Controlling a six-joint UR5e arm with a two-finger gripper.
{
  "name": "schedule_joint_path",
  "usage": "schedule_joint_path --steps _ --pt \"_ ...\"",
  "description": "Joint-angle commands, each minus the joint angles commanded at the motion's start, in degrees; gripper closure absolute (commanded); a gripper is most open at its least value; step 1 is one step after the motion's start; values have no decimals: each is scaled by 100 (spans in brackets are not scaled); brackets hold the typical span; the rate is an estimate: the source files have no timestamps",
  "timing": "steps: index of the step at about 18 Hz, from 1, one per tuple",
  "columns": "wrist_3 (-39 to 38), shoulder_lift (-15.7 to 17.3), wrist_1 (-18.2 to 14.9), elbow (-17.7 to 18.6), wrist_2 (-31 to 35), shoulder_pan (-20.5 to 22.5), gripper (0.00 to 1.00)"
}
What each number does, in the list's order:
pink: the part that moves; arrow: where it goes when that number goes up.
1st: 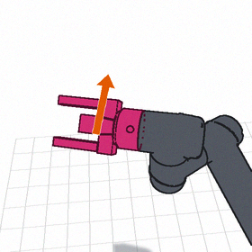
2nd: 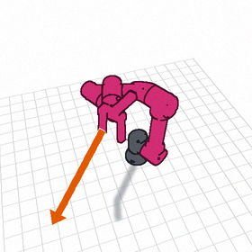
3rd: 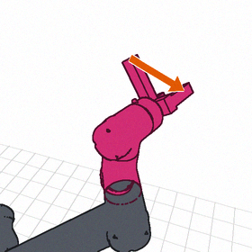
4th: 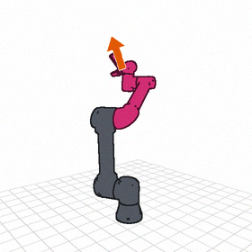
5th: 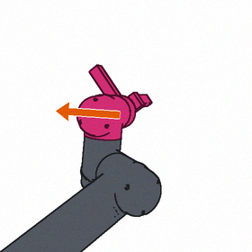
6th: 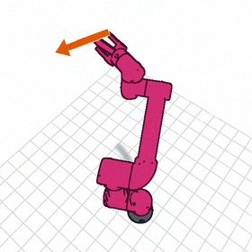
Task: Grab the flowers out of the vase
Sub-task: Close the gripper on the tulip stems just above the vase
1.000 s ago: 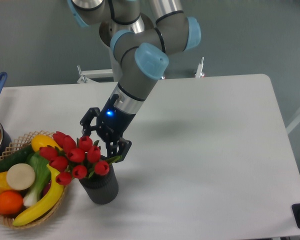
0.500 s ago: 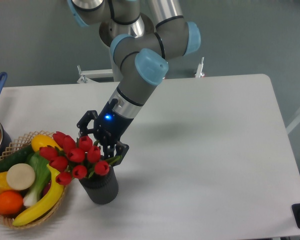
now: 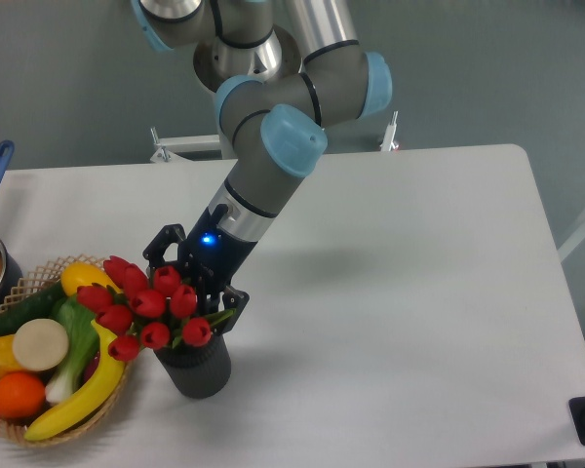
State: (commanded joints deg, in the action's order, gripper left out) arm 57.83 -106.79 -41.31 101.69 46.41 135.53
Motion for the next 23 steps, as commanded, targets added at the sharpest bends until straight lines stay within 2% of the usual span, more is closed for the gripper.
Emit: schedule_joint_path --steps 2,4,7,8,11,13,23 --pt "0 -18 0 -9 0 0 17" --pt "9 -18 18 -9 0 -9 22" --pt "9 -18 18 -9 0 -9 38" --pt "9 -18 18 -18 0 -9 40" --pt "9 -9 18 -53 0 0 41" --pt "9 -18 18 -62 0 -9 45" --pt "-17 53 9 -79 -307 79 45"
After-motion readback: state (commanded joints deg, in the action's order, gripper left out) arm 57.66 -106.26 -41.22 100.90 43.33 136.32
